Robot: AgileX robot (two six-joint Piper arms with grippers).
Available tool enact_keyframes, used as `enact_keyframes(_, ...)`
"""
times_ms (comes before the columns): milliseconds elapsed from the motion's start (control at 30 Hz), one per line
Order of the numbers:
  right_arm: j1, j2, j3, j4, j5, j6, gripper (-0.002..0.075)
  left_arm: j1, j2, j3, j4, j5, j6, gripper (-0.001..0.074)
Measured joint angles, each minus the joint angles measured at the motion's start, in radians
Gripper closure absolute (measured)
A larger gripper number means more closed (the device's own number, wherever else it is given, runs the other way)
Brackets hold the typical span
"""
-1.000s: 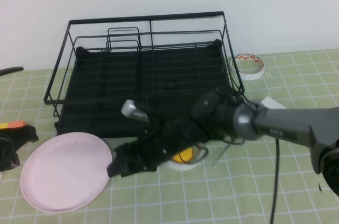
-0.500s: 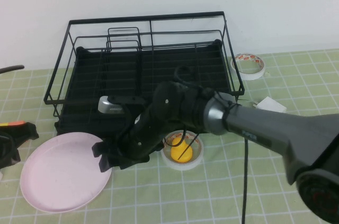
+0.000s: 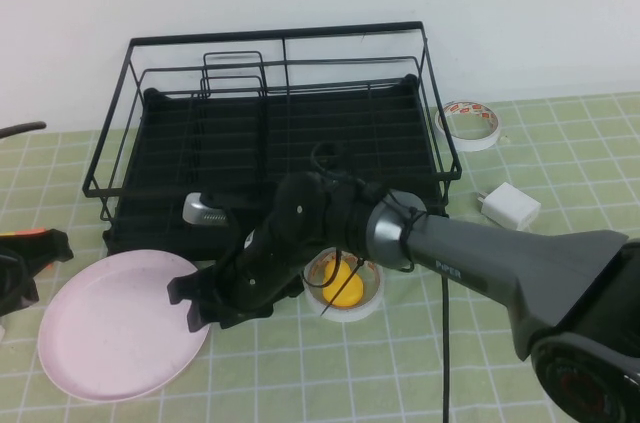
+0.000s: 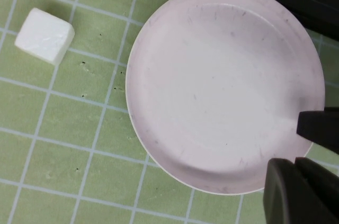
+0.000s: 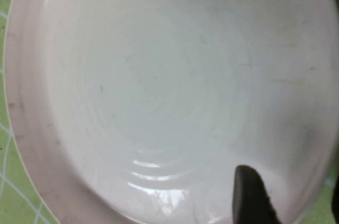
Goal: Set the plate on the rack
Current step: Pick up the plate from the table
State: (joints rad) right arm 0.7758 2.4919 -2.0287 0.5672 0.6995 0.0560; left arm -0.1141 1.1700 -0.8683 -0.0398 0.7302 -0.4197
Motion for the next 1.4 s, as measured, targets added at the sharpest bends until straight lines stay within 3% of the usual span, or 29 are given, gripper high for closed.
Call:
enact_keyframes(233, 0.005, 0.0, -0.002, -0.002, -0.003, 0.0, 0.0426, 0.0, 0.0, 0.0, 0.0, -0.018, 0.0, 0.0737)
enact_keyframes(467, 0.005, 0.006, -0.002, 0.002, -0.032, 0.0, 0.0621, 0.0, 0.0, 0.0, -0.008, -0.018, 0.0, 0.0737)
enact_keyframes(767, 0.005, 0.007, -0.002, 0.014, -0.039, -0.008, 0.0701, 0.0, 0.0, 0.0, -0.028, -0.016, 0.006, 0.0737)
enact_keyframes(933, 0.005, 0.007, -0.002, -0.024, -0.023, -0.012, 0.0715, 0.0, 0.0, 0.0, -0.045, -0.011, 0.013, 0.0737)
enact_keyframes(1267, 0.008, -0.113, -0.002, -0.324, 0.183, -0.049, 0.0717, 0.0, -0.112, 0.0, -0.202, -0.025, 0.112, 0.0736)
enact_keyframes(1400, 0.008, -0.176, -0.002, -0.37, 0.236, -0.089, 0.0717, 0.0, -0.165, 0.0, -0.22, -0.033, 0.123, 0.0736)
